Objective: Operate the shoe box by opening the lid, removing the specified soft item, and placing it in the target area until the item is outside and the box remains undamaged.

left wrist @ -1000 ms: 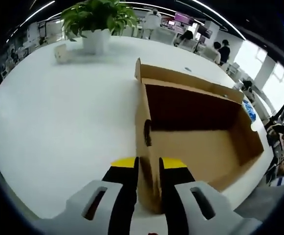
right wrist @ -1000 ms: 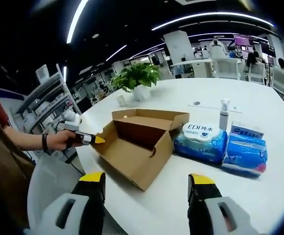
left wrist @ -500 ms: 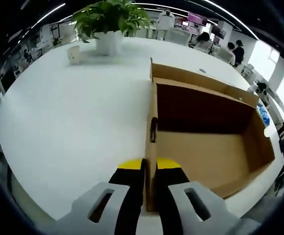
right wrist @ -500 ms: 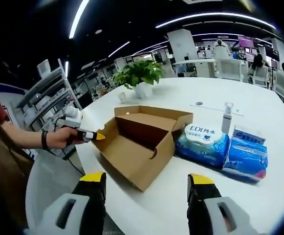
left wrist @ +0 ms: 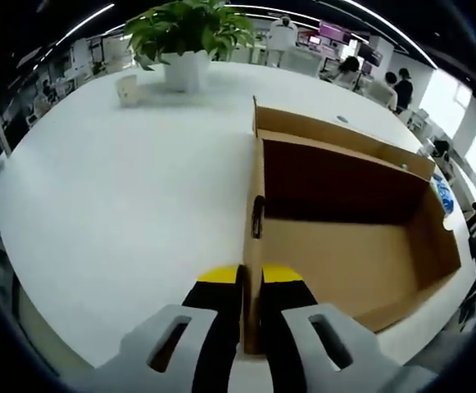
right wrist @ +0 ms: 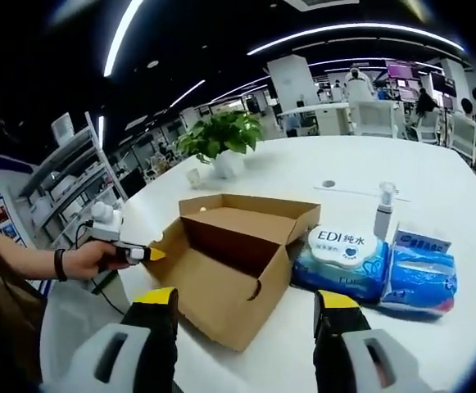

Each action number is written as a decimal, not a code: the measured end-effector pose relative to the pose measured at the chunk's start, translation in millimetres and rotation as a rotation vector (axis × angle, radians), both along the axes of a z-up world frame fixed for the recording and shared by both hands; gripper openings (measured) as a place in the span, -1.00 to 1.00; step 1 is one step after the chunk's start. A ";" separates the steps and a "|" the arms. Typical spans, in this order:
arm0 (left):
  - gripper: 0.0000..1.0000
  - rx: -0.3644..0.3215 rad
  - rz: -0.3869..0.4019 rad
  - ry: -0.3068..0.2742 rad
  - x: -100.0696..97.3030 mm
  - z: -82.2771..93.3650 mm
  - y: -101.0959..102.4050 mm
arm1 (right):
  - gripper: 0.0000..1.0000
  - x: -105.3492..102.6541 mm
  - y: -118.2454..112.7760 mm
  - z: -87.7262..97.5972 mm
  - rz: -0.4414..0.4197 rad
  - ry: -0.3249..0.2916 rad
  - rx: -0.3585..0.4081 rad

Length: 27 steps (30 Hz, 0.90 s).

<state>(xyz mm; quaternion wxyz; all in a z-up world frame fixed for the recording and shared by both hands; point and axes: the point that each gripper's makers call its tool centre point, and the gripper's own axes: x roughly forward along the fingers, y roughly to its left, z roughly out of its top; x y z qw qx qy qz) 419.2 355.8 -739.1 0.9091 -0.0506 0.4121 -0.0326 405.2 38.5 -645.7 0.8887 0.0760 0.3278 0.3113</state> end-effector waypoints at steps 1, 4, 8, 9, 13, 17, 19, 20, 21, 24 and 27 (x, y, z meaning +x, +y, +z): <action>-0.88 -0.003 0.001 -0.001 0.4 -0.3 0.2 | 0.31 3.2 0.9 -0.6 -0.003 0.002 -0.001; -0.88 -0.022 0.009 -0.001 2.4 -2.0 1.8 | 0.29 13.4 2.9 -2.4 -0.012 0.012 -0.005; -0.88 -0.013 0.005 -0.003 6.0 -4.8 2.8 | 0.28 33.8 3.5 -1.2 -0.040 0.024 0.000; -0.88 -0.007 0.003 -0.003 6.6 -5.3 3.0 | 0.27 40.7 3.1 -0.5 -0.047 0.024 -0.002; -0.88 -0.005 0.005 0.001 9.0 -6.9 4.4 | 0.27 63.6 1.2 -1.1 -0.063 0.023 -0.025; -0.89 -0.003 0.005 0.001 9.4 -7.8 5.3 | 0.28 80.3 1.3 -0.6 -0.064 0.026 -0.029; -0.88 -0.005 0.005 0.000 9.8 -8.8 5.7 | 0.27 90.9 2.5 0.4 -0.061 0.024 -0.035; -0.88 -0.004 0.003 0.000 10.2 -9.3 5.8 | 0.28 93.8 3.6 0.6 -0.056 0.024 -0.039; -0.88 -0.002 0.003 0.000 10.1 -9.3 5.5 | 0.28 97.1 4.6 0.6 -0.051 0.022 -0.044; -0.89 0.003 -0.001 0.002 10.2 -9.9 5.3 | 0.28 109.6 6.9 -4.2 -0.034 0.026 -0.063; -0.88 0.001 0.000 0.002 9.9 -10.0 5.4 | 0.27 121.7 8.5 -7.8 -0.032 0.031 -0.072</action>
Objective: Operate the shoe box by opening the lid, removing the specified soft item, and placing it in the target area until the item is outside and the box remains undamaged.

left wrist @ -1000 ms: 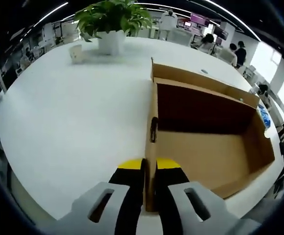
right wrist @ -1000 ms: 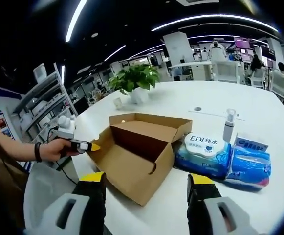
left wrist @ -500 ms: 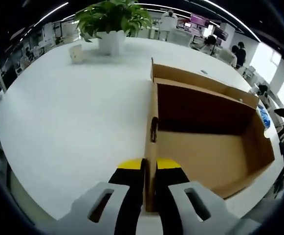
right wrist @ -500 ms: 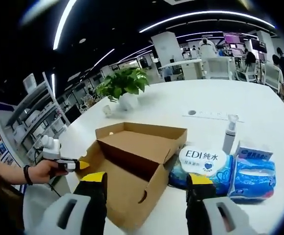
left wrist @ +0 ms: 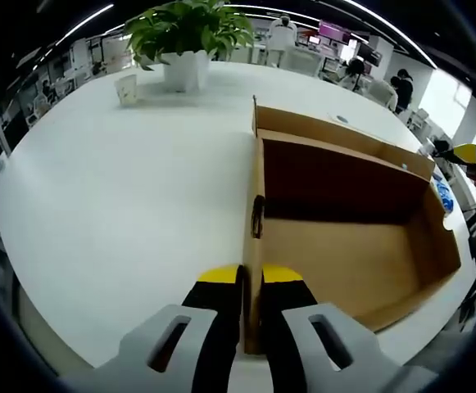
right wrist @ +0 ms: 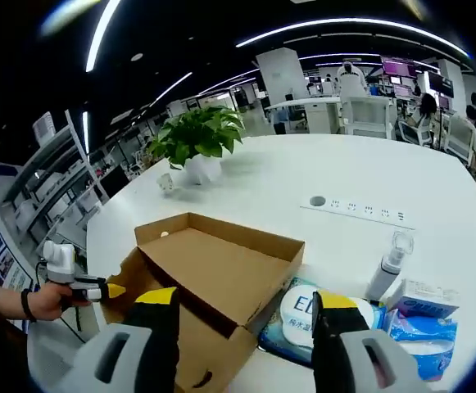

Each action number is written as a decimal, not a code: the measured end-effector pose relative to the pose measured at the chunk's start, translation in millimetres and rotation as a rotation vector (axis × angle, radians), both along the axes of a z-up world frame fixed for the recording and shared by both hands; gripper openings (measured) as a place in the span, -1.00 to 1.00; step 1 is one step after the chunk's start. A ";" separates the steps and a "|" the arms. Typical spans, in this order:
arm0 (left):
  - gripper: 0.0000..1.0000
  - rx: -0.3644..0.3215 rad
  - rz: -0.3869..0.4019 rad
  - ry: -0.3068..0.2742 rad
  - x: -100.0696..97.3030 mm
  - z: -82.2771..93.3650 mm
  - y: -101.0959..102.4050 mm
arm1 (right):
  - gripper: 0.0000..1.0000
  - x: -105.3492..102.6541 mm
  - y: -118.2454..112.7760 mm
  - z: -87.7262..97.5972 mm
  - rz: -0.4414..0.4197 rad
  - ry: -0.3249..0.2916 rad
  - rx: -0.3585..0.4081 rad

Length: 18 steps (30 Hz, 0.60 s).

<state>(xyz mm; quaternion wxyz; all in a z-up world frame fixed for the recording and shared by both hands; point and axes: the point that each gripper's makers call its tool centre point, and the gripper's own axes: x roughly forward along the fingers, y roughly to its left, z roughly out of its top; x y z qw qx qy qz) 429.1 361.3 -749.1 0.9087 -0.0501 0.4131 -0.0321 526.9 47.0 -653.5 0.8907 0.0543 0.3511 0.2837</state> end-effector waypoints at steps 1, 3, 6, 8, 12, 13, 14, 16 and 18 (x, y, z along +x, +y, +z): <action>-0.88 0.000 0.000 0.000 0.0 -0.1 0.1 | 0.27 3.2 1.3 -0.9 0.001 0.003 0.001; -0.88 0.001 0.000 0.000 0.1 -0.5 0.1 | 0.28 12.0 5.1 -3.9 0.007 0.008 -0.004; -0.89 0.003 -0.001 0.001 -0.3 -0.4 -0.1 | 0.29 22.8 7.3 -8.7 0.000 0.020 -0.002; -0.88 0.001 0.000 0.001 -0.3 -0.4 -0.1 | 0.29 31.3 8.3 -13.2 -0.004 0.028 -0.003; -0.88 0.001 0.000 0.003 -0.2 -0.4 0.0 | 0.28 43.6 11.6 -20.8 -0.007 0.044 -0.015; -0.89 0.007 -0.004 0.004 -0.2 -0.5 -0.2 | 0.28 45.8 12.9 -22.5 -0.004 0.048 -0.019; -0.89 0.010 -0.004 0.005 -0.1 -0.6 -0.2 | 0.27 49.0 14.3 -24.7 -0.001 0.052 -0.024; -0.89 0.001 0.004 0.005 -0.4 -0.7 -0.1 | 0.26 54.4 15.1 -28.5 -0.001 0.059 -0.030; -0.89 0.000 0.006 0.003 -0.6 -0.6 -0.1 | 0.23 60.3 14.6 -33.2 -0.021 0.079 -0.027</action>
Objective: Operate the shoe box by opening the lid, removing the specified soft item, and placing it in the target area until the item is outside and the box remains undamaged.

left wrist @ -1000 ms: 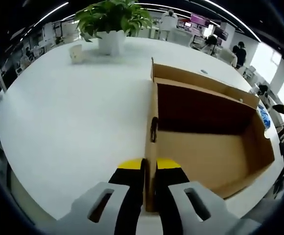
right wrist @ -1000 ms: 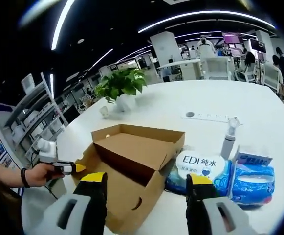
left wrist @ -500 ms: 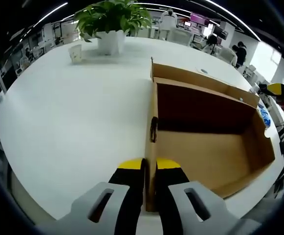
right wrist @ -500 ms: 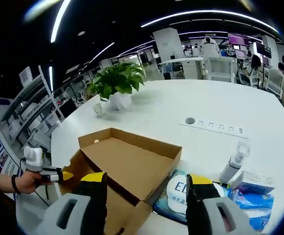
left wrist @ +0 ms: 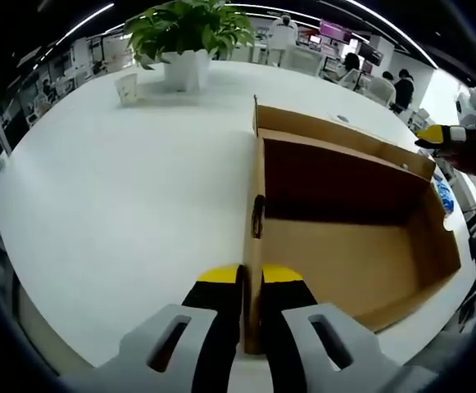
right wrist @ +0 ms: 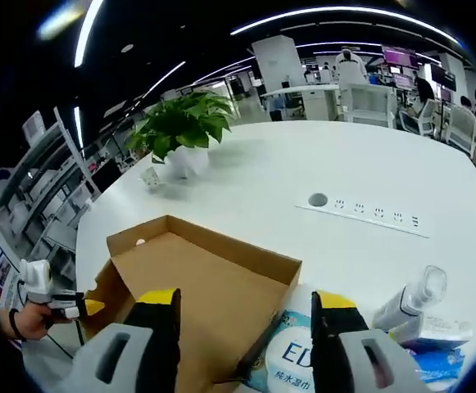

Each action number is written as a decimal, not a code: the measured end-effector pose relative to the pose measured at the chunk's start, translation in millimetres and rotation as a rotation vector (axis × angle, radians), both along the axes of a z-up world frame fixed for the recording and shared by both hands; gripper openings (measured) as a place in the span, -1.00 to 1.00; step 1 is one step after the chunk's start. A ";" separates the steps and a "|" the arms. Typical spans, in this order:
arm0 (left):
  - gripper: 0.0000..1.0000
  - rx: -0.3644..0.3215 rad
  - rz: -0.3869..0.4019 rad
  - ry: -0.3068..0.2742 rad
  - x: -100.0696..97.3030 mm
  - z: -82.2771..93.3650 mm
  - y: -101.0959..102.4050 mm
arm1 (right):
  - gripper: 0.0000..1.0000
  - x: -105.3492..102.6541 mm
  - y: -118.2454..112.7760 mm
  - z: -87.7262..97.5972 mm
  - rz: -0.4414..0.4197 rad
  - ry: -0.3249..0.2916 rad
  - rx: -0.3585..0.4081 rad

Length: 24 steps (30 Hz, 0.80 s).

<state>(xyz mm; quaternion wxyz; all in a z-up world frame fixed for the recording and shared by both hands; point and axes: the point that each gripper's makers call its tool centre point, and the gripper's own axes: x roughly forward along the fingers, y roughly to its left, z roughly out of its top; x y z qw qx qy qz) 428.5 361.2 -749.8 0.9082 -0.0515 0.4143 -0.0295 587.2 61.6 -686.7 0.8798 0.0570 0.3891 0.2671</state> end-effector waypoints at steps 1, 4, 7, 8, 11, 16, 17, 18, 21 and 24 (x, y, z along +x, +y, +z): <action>-0.89 0.001 0.000 -0.001 -0.1 0.1 0.1 | 0.20 4.5 -1.3 -4.4 -0.034 0.032 0.012; -0.89 -0.003 0.011 -0.002 -0.1 0.0 0.2 | 0.16 17.4 0.0 -6.1 -0.043 0.023 0.007; -0.89 0.001 0.011 -0.002 -0.5 0.0 0.1 | 0.15 27.3 3.2 -11.6 -0.036 0.036 -0.004; -0.89 -0.001 0.012 -0.002 -0.5 0.0 0.2 | 0.15 30.4 4.2 -14.3 -0.029 0.039 -0.014; -0.88 -0.008 0.017 -0.001 -0.5 -0.1 0.4 | 0.12 30.6 7.7 -18.9 -0.037 0.052 -0.029; -0.88 -0.010 0.027 0.002 -0.8 -0.3 0.6 | 0.06 31.5 8.3 -32.8 -0.063 0.088 -0.042; -0.88 -0.012 0.028 0.001 -0.7 -0.3 0.8 | 0.05 31.0 9.2 -37.2 -0.062 0.099 -0.046; -0.88 -0.013 0.029 0.001 -0.7 -0.4 0.9 | 0.04 29.7 9.4 -42.0 -0.058 0.113 -0.057; -0.88 -0.012 0.032 0.002 -0.6 -0.5 0.9 | -0.04 28.7 7.0 -51.2 -0.061 0.136 -0.081; -0.88 -0.007 0.026 0.006 -0.9 -0.6 0.4 | -0.33 30.0 5.1 -52.9 -0.075 0.134 -0.083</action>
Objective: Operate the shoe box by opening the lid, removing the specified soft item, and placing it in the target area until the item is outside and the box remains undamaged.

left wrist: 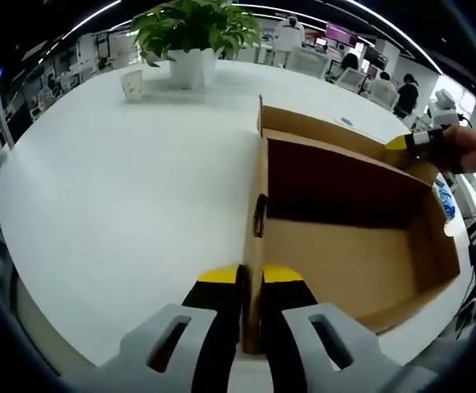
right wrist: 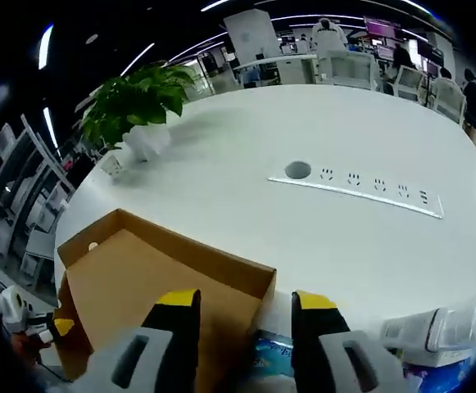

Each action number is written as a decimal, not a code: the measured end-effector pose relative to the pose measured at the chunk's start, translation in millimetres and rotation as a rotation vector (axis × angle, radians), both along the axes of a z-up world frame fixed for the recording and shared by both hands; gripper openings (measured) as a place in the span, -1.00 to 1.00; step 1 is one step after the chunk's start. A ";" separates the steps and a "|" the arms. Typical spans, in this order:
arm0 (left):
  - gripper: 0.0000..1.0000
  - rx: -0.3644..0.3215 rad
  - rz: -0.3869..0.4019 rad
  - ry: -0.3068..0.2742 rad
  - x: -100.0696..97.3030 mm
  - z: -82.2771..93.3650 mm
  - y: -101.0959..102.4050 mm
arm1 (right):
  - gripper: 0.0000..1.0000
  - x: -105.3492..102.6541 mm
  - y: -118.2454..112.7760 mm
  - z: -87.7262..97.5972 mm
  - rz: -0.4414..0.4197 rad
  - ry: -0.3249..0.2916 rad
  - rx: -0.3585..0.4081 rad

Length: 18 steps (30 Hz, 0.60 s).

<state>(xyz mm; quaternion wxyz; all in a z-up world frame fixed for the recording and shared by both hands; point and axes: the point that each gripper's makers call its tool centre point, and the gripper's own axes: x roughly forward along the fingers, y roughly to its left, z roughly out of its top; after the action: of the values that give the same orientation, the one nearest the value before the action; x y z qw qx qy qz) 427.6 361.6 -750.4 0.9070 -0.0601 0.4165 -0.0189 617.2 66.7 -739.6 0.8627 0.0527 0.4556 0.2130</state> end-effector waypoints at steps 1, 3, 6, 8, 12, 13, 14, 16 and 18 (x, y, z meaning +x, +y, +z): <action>-0.88 -0.002 -0.002 0.004 -0.2 -0.2 -0.2 | -0.49 1.4 0.2 0.0 0.001 -0.003 0.002; -0.88 -0.010 0.000 0.005 -0.1 -0.4 -0.2 | -0.62 -0.7 0.6 -5.9 0.014 0.020 -0.021; -0.88 -0.007 -0.004 0.005 -0.2 -0.2 -0.4 | -0.70 -1.9 -2.7 -11.2 -0.014 0.050 -0.031; -0.88 -0.007 -0.004 0.005 -0.3 -0.1 -0.4 | -0.77 -1.5 -5.0 -11.9 -0.033 0.057 -0.036; -0.88 -0.004 -0.008 0.003 -0.7 0.0 -0.6 | -0.89 -0.7 -9.3 -9.9 -0.062 0.066 -0.056; -0.88 -0.003 -0.011 0.002 -0.8 0.0 -0.6 | -0.91 -0.8 -10.8 -8.6 -0.065 0.071 -0.062; -0.88 -0.003 -0.013 0.002 -0.8 0.0 -0.6 | -0.92 -0.9 -10.8 -7.3 -0.067 0.072 -0.064; -0.88 -0.004 -0.013 0.003 -0.7 0.0 -0.6 | -0.93 -0.7 -10.9 -3.0 -0.061 0.066 -0.076; -0.88 0.000 -0.013 0.003 -0.7 -0.1 -0.4 | -0.94 1.3 -11.5 2.9 -0.063 0.050 -0.078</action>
<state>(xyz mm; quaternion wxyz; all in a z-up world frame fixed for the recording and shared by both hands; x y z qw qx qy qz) 426.9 361.3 -750.5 0.9061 -0.0575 0.4184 -0.0246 618.5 55.2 -736.7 0.8589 0.0389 0.4829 0.1663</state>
